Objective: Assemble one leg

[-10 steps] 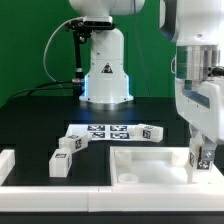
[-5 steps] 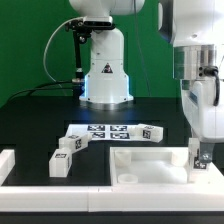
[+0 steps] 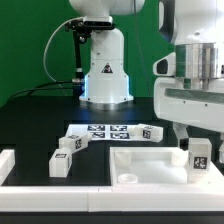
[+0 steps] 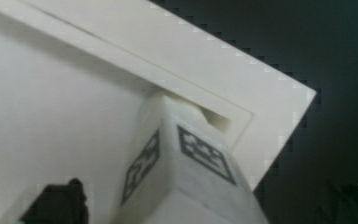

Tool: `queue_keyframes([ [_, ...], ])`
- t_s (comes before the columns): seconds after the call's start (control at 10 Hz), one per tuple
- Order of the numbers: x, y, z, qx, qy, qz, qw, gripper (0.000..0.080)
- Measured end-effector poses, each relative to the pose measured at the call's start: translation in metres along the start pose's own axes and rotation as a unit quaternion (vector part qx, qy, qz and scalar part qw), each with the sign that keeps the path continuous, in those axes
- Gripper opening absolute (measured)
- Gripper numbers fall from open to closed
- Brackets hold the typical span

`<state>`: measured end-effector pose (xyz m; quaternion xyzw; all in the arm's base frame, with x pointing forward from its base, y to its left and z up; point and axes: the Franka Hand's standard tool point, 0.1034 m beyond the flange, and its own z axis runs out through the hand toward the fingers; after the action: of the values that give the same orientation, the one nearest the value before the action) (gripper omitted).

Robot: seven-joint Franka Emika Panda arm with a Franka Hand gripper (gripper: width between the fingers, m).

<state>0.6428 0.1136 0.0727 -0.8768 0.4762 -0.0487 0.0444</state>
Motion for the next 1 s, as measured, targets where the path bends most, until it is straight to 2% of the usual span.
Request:
queue_keyframes([
  [0.2,0.0047,0.0011,-0.0013,-0.005,0.003,-0.159,0.987,0.0649],
  [0.4,0.0067,0.0022,-0.0006,-0.008,0.005,-0.303,0.953,0.0649],
  [0.6,0.0058,-0.0006,-0.0004,-0.004,0.015,-0.35,0.937,0.0649],
  [0.7,0.0059,-0.0004,-0.0003,-0.004,0.015,-0.335,0.942,0.0649],
  [0.9,0.0059,-0.0004,-0.0002,-0.003,0.015,-0.314,0.949,0.0397],
  [1.0,0.0059,-0.0003,-0.0001,-0.003,0.015,-0.282,0.959,0.0397],
])
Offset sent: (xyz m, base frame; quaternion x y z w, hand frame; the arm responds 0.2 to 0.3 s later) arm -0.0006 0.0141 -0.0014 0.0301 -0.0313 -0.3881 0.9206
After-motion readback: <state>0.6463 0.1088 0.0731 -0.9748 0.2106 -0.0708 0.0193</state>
